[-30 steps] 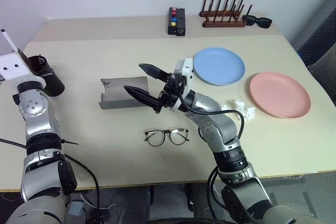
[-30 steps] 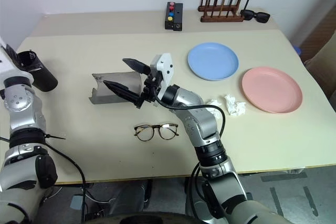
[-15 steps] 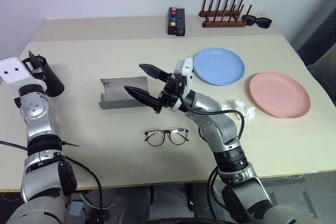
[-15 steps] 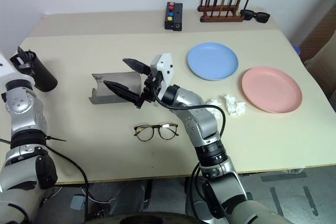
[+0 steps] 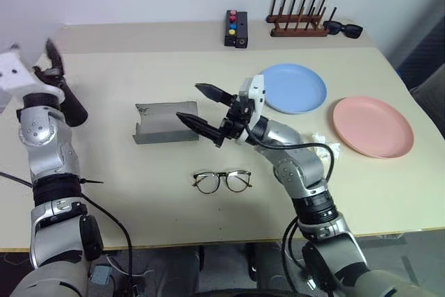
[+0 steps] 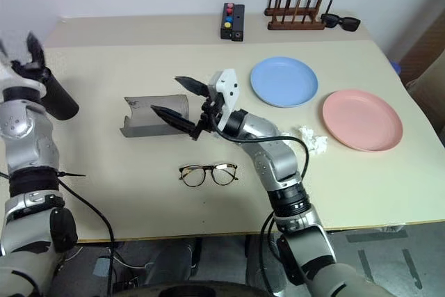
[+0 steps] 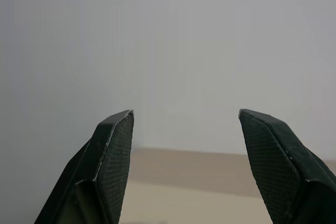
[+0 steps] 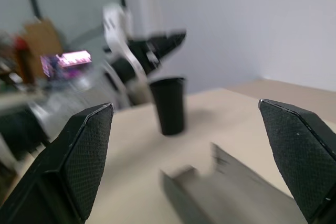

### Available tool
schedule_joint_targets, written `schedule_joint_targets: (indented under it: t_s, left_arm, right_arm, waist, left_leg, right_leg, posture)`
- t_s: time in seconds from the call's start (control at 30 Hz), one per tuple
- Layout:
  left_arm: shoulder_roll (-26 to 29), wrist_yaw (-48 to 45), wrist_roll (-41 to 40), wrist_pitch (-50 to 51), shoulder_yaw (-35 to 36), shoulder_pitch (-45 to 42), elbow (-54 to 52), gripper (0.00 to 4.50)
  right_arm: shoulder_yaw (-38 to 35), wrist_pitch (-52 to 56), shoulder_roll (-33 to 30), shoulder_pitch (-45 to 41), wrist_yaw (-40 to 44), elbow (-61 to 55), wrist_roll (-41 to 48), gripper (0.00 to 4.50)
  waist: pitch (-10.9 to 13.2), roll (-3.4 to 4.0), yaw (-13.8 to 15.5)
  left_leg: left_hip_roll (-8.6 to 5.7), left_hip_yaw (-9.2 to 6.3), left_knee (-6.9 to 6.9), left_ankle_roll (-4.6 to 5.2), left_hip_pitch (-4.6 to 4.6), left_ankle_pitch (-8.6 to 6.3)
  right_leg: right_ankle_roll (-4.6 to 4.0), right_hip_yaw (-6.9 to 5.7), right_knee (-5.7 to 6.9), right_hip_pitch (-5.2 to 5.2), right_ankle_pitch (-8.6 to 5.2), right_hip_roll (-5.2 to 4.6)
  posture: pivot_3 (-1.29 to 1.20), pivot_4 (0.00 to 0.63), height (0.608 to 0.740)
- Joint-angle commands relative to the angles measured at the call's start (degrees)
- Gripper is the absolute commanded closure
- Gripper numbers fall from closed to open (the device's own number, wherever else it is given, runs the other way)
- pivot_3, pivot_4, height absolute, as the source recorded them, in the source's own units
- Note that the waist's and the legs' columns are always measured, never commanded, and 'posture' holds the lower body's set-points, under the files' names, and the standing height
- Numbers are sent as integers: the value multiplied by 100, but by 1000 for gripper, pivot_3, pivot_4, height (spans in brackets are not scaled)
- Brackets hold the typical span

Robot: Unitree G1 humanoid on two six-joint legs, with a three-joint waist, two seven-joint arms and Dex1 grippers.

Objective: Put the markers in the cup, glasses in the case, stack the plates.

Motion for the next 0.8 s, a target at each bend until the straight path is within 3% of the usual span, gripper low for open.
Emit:
schedule_joint_targets:
  t_s: [0.03, 0.2, 0.43, 0.67, 0.73, 0.8]
  left_arm:
    - [323, -1328, -579, 1105, -493, 544, -1172, 47]
    - [1026, -2964, -466, 2037, -1481, 1305, -1957, 47]
    - [1635, -4084, 660, 2112, -2581, 923, -1132, 47]
    - [1677, -5048, 1204, 1737, -3045, 361, -140, 47]
    - [1617, -5213, 1294, 1579, -3093, 239, 75, 589]
    - [1543, -5316, 1312, 1505, -3088, 151, 212, 1417]
  right_arm:
    - [-230, -84, -361, -14, 147, -187, -20, 0]
    - [-59, 13, -1085, 377, 565, -614, -160, 0]
    - [-44, 226, -1658, 801, 728, -1048, -182, 0]
    - [-75, 305, -1809, 1060, 566, -1319, -234, 0]
    - [-96, 337, -1828, 1137, 505, -1406, -235, 0]
    - [-111, 358, -1843, 1192, 457, -1467, -237, 0]
  waist:
    - [2, 3, -28]
    - [5, 8, -147]
    - [5, 8, -133]
    - [5, 8, -113]
    - [5, 8, -116]
    - [5, 8, -117]
  left_leg:
    - [0, 1, -3, 1, 0, -1]
    - [4, 2, -19, 3, 3, -1]
    - [5, 3, -19, 5, 5, 0]
    - [4, 4, -19, 6, -1, -1]
    - [5, 3, -20, 6, -1, -1]
    - [5, 4, -20, 6, -1, -1]
  right_leg:
    - [0, 0, 0, -1, -1, 0]
    - [-4, 2, 2, -7, -2, 2]
    - [-5, 2, -1, -8, -5, 2]
    - [-4, 1, -11, -7, -5, 2]
    - [-4, 1, -10, -7, -4, 2]
    - [-3, 1, -10, -7, -4, 2]
  posture:
    - [0, 150, 734]
    - [0, 150, 734]
    - [0, 150, 734]
    - [0, 150, 734]
    - [0, 150, 734]
    - [0, 150, 734]
